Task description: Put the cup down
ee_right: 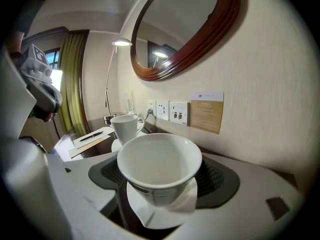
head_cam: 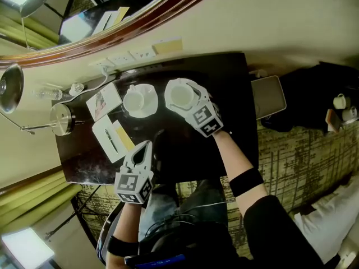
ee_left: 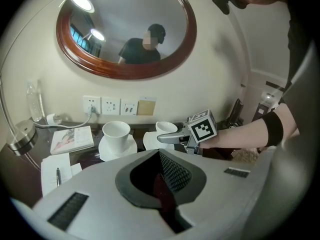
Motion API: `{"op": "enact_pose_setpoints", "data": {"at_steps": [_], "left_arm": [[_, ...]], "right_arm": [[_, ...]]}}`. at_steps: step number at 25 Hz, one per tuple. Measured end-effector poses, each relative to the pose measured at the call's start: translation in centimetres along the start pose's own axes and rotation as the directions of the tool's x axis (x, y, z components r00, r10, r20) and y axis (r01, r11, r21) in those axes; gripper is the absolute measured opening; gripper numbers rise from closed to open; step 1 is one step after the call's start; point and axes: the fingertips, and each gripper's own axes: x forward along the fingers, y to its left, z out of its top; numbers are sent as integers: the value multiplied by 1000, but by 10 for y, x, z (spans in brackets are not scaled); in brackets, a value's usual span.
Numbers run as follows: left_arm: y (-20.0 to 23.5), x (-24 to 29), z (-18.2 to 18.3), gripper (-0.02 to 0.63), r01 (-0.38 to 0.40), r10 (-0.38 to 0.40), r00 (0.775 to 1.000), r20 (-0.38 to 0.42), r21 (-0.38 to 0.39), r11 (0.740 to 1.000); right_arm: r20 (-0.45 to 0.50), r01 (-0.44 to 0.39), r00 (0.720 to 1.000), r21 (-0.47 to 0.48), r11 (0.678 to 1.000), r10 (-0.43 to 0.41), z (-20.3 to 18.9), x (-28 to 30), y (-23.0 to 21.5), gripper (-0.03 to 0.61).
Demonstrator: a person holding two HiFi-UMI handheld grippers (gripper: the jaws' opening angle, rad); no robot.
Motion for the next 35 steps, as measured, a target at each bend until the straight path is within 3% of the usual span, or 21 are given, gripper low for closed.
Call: {"op": "enact_pose_setpoints", "data": {"at_steps": [8,22,35], "left_arm": [[-16,-1,-6,0,2,-2,1000,3,-9,1000],[-64,5,-30,0,-23,23,1000,10,-23,999],[-71,6,-31,0,-57,57,998,16,-24,998]], "right_arm": [[43,-46,998,-55,997,48,14,-56,12,426],[-25,-26,999,36,999,27,-78,-123,33,426],[-11,-1,1000,51,999,2,-93,-128,29,439]]}}
